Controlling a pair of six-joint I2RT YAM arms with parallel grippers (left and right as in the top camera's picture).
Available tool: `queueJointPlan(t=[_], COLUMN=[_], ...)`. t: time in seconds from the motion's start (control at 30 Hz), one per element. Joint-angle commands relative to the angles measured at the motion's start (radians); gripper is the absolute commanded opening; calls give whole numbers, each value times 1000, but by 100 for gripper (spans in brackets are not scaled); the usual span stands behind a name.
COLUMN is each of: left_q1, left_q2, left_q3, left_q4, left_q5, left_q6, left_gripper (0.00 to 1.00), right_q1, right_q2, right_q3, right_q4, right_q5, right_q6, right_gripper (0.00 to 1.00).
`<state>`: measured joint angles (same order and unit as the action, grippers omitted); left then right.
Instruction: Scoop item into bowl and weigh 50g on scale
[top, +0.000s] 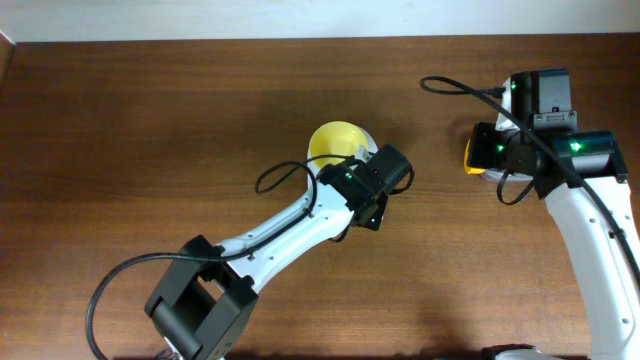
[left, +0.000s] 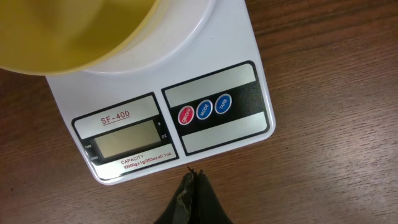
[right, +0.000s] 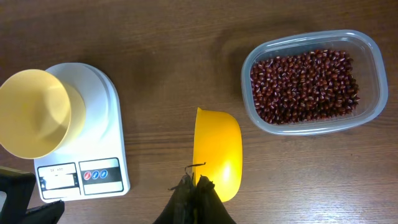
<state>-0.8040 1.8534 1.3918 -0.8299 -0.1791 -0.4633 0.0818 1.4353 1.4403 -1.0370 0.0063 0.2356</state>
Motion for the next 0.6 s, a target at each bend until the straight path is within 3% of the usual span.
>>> queueJointPlan(t=[0.0,0.57], left_q1=[2,2], left_q2=[-25,-25], left_q3=[17,17], left_q4=[1,2], left_q5=[-4,-4], left_q6=[10,10], left_gripper=[0,0], right_q1=[-5,-5], right_q2=[-5,26], right_q3=[23,23], right_q4=[0,-6], right_q5=[5,5], right_q6=[3,-19], right_gripper=[4,4])
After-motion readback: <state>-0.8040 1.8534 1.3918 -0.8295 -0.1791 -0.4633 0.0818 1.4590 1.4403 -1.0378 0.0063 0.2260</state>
